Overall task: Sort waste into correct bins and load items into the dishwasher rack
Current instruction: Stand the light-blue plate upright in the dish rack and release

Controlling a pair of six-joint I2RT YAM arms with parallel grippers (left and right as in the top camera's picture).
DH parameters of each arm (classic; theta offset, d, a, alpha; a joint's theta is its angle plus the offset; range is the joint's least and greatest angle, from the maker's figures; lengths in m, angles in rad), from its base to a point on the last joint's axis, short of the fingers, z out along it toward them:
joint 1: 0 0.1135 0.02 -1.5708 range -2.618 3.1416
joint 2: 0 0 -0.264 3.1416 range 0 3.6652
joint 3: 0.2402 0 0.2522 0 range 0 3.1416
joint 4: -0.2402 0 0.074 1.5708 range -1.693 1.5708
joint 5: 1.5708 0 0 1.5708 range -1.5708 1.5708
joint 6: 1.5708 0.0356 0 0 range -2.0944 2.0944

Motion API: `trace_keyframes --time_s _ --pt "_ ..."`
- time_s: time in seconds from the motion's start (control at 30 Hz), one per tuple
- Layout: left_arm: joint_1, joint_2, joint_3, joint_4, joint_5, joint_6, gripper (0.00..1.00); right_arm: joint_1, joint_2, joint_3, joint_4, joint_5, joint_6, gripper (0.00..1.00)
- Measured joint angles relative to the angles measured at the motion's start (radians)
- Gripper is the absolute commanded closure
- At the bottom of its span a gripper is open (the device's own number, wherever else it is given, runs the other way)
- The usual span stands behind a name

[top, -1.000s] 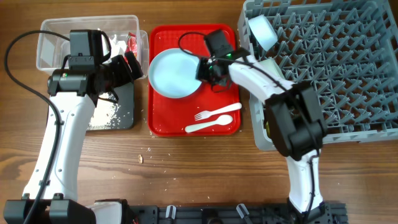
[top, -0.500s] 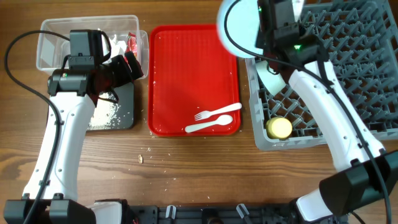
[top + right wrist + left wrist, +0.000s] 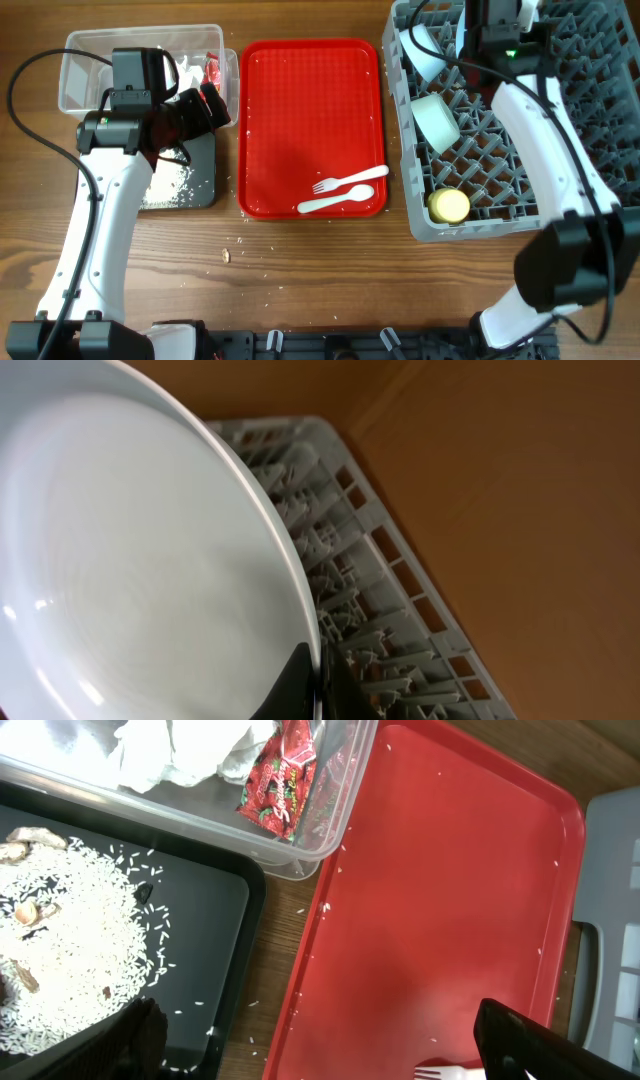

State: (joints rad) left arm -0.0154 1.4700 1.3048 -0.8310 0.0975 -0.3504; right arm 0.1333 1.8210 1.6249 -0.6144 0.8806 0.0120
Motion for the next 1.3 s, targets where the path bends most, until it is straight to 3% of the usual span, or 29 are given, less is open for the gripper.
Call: trace_keyframes --time_s 0.23,0.7,0.9,1.13,1.2,1.23,1.3 --pt "0.000 0.000 0.000 0.000 0.000 0.000 0.00 -0.031 0.138 0.000 0.014 0.029 -0.017 0.96" --pt "0.000 0.000 0.000 0.000 0.000 0.000 0.00 -0.038 0.154 -0.001 0.164 0.061 -0.042 0.96" --pt "0.000 0.000 0.000 0.000 0.000 0.000 0.00 -0.039 0.138 -0.002 0.312 0.083 -0.210 0.96" --pt "0.000 0.000 0.000 0.000 0.000 0.000 0.00 -0.039 0.127 -0.002 0.241 -0.047 -0.487 0.95" --pt "0.000 0.000 0.000 0.000 0.000 0.000 0.00 -0.039 0.127 -0.002 0.190 -0.128 -0.517 0.55" --pt "0.000 0.000 0.000 0.000 0.000 0.000 0.00 -0.039 0.127 -0.002 0.176 -0.164 -0.524 0.29" --pt "0.000 0.000 0.000 0.000 0.000 0.000 0.00 -0.039 0.127 -0.002 0.169 -0.209 -0.508 0.13"
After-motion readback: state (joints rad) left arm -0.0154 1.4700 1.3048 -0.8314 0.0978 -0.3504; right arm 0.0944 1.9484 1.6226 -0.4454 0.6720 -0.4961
